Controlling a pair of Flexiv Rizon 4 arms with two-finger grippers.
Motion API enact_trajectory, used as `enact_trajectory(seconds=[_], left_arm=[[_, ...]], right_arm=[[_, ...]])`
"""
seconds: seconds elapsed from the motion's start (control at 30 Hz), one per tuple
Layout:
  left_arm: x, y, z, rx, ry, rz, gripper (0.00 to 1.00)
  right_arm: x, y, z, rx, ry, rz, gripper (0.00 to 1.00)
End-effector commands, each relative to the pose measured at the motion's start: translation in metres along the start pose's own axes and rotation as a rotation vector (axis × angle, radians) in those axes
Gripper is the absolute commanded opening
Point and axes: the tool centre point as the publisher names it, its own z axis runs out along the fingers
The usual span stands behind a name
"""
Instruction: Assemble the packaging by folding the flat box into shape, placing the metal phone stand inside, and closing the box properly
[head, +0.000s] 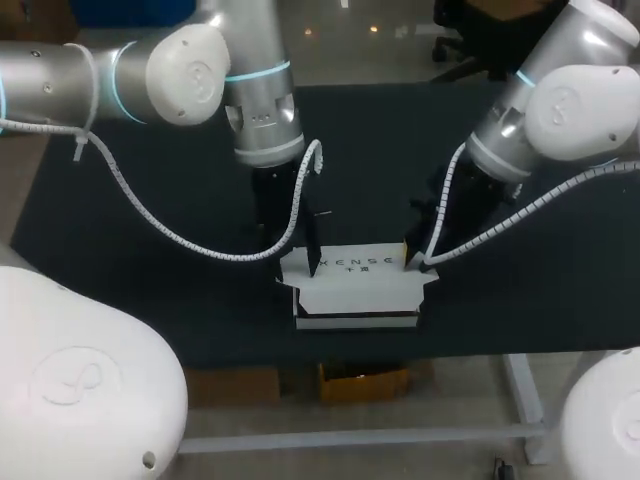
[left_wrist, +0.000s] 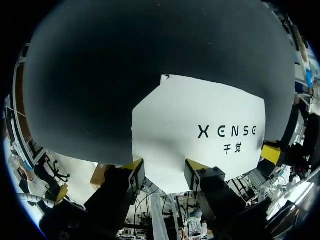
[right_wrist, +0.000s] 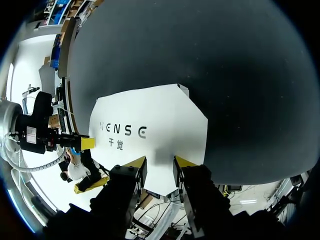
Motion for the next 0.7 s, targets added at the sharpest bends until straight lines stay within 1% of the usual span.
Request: enact_trajectory(seconds=[0.03,0.2,0.3,0.33,0.7], left_arm=[[0.004,0.000,-0.001,0.006,-0.014,-0.003,0.46],[0.005,-0.002,0.004,0.012,-0.003,0.017,0.48],[0.005,-0.004,0.008,0.016,0.004,0.021,0.52],[0.004,-0.004,0.009,0.017,0.008,0.025,0.50],[0.000,-0.004,0.016,0.036,0.047,0.038,0.47]], right_arm=[[-0.001,-0.001,0.001,-0.001,0.005,-0.002,0.32],[-0.002,-0.002,0.003,-0.002,0.011,-0.003,0.32],[-0.003,-0.003,0.004,-0.005,0.015,-0.003,0.32],[-0.004,-0.003,0.004,-0.006,0.017,-0.003,0.32],[-0.006,-0.005,0.007,-0.034,0.036,-0.003,0.33]])
